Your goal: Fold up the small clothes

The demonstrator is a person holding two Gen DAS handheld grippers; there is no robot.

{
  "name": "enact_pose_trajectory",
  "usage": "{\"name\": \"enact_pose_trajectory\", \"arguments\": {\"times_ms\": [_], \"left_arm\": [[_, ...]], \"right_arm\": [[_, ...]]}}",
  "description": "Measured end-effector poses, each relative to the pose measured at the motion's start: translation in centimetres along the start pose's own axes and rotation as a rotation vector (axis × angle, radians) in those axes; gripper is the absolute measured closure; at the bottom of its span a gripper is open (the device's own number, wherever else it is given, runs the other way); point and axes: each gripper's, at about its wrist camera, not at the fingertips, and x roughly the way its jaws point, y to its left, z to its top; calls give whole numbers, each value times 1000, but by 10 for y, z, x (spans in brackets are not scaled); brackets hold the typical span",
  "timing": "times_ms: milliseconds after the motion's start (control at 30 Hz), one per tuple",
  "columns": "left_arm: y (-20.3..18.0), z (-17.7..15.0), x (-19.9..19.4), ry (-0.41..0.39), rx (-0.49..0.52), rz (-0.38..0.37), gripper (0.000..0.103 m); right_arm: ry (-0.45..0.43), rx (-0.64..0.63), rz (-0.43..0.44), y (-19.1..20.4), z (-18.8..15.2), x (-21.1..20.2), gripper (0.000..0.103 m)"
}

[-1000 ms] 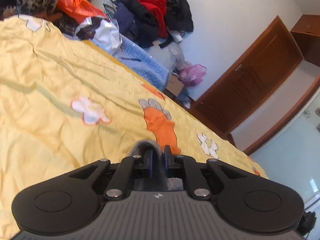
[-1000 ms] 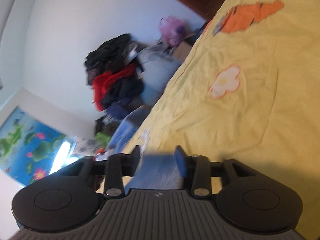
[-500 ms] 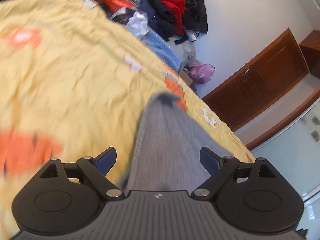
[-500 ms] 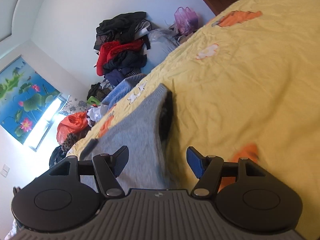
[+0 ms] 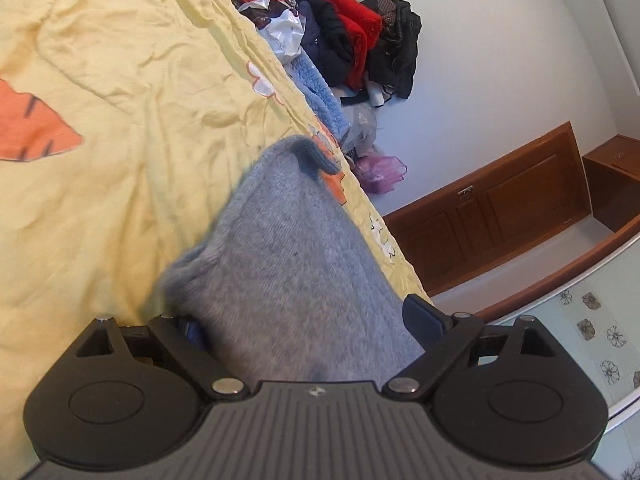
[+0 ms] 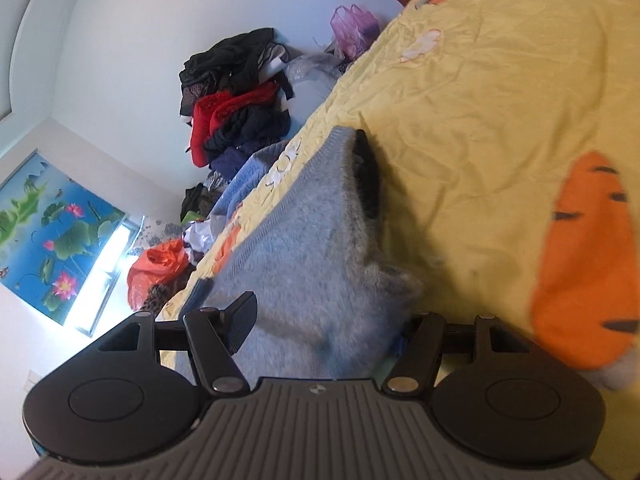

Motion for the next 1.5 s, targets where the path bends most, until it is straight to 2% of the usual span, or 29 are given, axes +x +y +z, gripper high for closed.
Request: {"name": "enact_pose_trajectory", "arguments": {"times_ms": [33,67,100,133,267,400,567,667,733,800,833,900,933,967,1000,1067,1167,1267,1300,1367,1433,1467,1500], "left_arm": [[-1,1,5,2,2,15,28],[1,2,11,25,-4,43,67],[4,4,19,61,-12,91,90],[8,5,24,83,-17,122,90],[0,4,11,63,71,107,93],[-19,2,-23,65,152,69,94],[-16,-15,-96,128,220,34,94],[4,-35,-139,199,262,49,93],[16,-48,-157,257,306,85,91],[23,-54,-171,276,377,151,89],[24,-52,-176,270,411,178,89],[19,-36,-186,218,432,189,84],[14,-24,-190,167,444,181,80],[6,-14,-190,108,467,177,68],[-2,-5,-188,51,499,174,45],[-19,8,-166,-48,583,188,20],[-32,21,-109,-53,669,249,20],[-33,28,-46,11,712,284,20],[-31,28,-25,53,708,290,21],[-26,23,4,128,710,281,21],[-23,16,21,162,732,294,21],[-22,14,26,176,730,301,28],[-23,13,28,172,733,305,54]], "right_arm": [[12,16,-13,-1,2,7,76],[27,27,-32,-4,3,13,87],[19,35,-36,-7,3,17,86],[14,37,-28,-8,3,18,86],[-15,-18,-7,3,-1,1,87],[-5,-87,34,21,-5,-28,87],[86,-114,89,20,-35,-98,87],[165,-74,91,1,-66,-142,87],[222,-53,78,-11,-86,-163,86],[255,-67,17,-17,-96,-175,74],[242,-64,-10,-21,-93,-182,56],[139,-52,-21,-25,-73,-197,39],[86,-52,-21,-25,-56,-200,39],[49,-60,-18,-22,-39,-198,39],[25,-80,-15,-17,-21,-190,39],[20,-144,-18,-4,7,-163,39],[66,-254,-58,15,37,-103,39],[129,-377,-134,32,43,-43,39],[159,-409,-149,36,41,-27,39],[211,-439,-175,39,36,-2,39],[239,-456,-187,40,31,14,39],[242,-468,-181,39,28,18,42],[241,-495,-166,40,26,21,65]]}}
